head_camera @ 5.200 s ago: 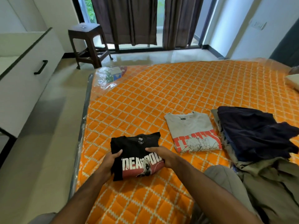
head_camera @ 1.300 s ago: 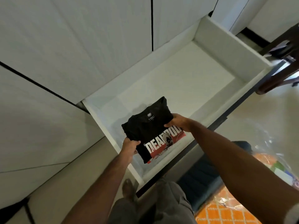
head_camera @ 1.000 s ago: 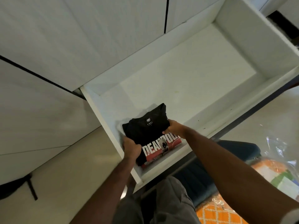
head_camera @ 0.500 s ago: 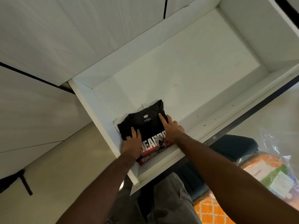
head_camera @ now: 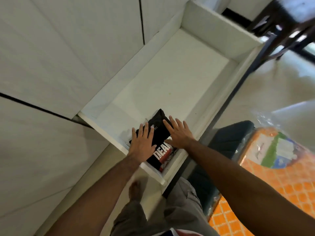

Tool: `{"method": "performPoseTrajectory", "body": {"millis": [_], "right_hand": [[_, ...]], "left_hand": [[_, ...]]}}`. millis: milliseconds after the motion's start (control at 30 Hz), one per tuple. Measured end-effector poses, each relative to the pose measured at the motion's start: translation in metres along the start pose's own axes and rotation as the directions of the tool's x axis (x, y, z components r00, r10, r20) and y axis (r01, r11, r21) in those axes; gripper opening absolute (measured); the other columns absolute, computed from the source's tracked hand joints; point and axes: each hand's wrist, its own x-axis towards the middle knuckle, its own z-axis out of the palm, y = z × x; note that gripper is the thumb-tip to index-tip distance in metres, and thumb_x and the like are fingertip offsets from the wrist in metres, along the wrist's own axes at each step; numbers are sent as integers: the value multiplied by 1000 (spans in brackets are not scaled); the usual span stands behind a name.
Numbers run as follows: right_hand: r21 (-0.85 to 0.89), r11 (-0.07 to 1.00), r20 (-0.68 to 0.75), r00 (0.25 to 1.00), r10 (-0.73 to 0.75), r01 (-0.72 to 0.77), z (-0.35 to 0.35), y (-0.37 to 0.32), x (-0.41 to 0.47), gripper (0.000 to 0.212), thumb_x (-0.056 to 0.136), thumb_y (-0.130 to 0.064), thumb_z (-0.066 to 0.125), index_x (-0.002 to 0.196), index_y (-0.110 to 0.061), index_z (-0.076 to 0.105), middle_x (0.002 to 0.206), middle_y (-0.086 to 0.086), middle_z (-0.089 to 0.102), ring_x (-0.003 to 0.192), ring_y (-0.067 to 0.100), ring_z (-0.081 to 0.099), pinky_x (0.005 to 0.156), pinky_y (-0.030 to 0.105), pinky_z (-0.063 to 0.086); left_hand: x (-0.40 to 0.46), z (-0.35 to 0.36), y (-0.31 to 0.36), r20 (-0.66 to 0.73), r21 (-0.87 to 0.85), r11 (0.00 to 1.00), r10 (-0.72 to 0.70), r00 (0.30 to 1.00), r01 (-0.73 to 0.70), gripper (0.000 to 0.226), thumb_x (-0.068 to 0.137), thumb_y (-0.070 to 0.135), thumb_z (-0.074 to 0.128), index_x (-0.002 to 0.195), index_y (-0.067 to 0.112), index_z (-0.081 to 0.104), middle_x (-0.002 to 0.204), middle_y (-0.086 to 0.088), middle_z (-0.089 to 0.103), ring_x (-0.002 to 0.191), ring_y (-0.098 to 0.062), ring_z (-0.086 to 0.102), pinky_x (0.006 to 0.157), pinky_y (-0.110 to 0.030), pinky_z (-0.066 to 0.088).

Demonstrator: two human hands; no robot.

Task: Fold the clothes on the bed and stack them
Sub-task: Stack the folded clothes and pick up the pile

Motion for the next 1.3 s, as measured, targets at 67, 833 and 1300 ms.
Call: {"method": "performPoseTrajectory", "body": {"millis": [67,833,1300], "right_hand": [[27,998,-70,996,63,-61,0,-18,-29,96,95,-71,39,159,-26,-16,167,11,-18,155,36,-5,124,58,4],[611,453,16,582,813,-649,201,-133,-419,88,97,-69,38,161,-25,-3,169,8,-2,155,32,6,123,59,8],[698,-45,271,205,941,-715,507,-160,-639,83,101,-62,39,162,-19,2,169,10,3,154,32,9,122,57,12]], "left_hand": [[-13,-7,-5,-73,18,997,71,995,-70,84,100,61,30,159,12,-5,165,-20,-9,153,-39,-2,120,-64,7],[-220,8,196,16,338,574,789,614,-746,78,100,62,23,159,16,3,167,-13,-6,154,-34,-1,119,-66,5],[-343,204,458,271,529,135,909,318,-838,83,94,66,-4,160,15,-4,166,-12,-13,153,-37,-8,118,-65,7]]}}
